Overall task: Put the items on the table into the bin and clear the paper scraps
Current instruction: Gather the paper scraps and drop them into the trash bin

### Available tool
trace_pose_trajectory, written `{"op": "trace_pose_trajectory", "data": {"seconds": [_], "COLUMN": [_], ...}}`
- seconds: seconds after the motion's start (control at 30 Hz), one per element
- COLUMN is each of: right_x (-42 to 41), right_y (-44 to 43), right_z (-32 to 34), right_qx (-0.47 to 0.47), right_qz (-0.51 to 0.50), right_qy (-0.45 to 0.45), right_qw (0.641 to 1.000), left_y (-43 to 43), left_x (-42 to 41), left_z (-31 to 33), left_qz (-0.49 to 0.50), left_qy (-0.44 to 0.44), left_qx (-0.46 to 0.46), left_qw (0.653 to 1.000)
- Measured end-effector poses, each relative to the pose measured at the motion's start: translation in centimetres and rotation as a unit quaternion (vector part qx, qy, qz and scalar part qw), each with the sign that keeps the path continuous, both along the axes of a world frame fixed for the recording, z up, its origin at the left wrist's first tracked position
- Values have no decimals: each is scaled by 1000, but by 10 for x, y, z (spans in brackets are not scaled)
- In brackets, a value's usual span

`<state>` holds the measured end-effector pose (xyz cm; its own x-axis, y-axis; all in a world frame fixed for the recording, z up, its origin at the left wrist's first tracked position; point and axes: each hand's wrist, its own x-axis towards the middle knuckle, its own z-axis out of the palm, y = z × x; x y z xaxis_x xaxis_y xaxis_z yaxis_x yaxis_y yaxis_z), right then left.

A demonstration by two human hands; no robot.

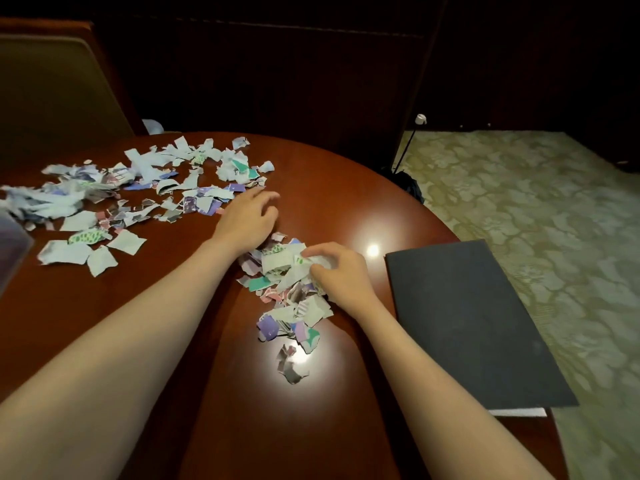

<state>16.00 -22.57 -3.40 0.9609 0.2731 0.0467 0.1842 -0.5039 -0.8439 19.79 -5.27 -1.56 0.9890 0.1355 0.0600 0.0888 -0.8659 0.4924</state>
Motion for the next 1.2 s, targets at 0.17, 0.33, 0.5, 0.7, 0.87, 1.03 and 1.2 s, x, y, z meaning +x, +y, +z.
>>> {"op": "trace_pose_trajectory", "data": {"seconds": [0.17,0.33,0.5,0.7,0.87,1.03,1.2], "right_x": [5,3,-18,-51,-85,-128,-161], "right_y": [1,4,2,3,2,0,-4], "right_z": [1,-1,1,1,-1,-4,-5], "right_qx": [-1,-86,-97,-122,-107,-63,49], "right_qz": [-31,24,73,74,50,23,-12], "right_qy": [-39,-47,-61,-76,-104,-119,-71], "right_qw": [999,995,991,987,988,991,996], "left_y": [-2,-8,-23,-28,-32,-36,-38], "left_x": [-13,-38,-69,-110,-142,-184,-222], "left_z": [-16,-14,-15,-19,-22,-24,-27], "left_qz": [-64,-80,-100,-96,-104,-107,-101], "left_qy": [84,41,28,-1,-36,-64,-89], "left_qx": [17,-131,-169,-176,-205,-219,-246], "left_qw": [994,987,980,980,973,968,960]}}
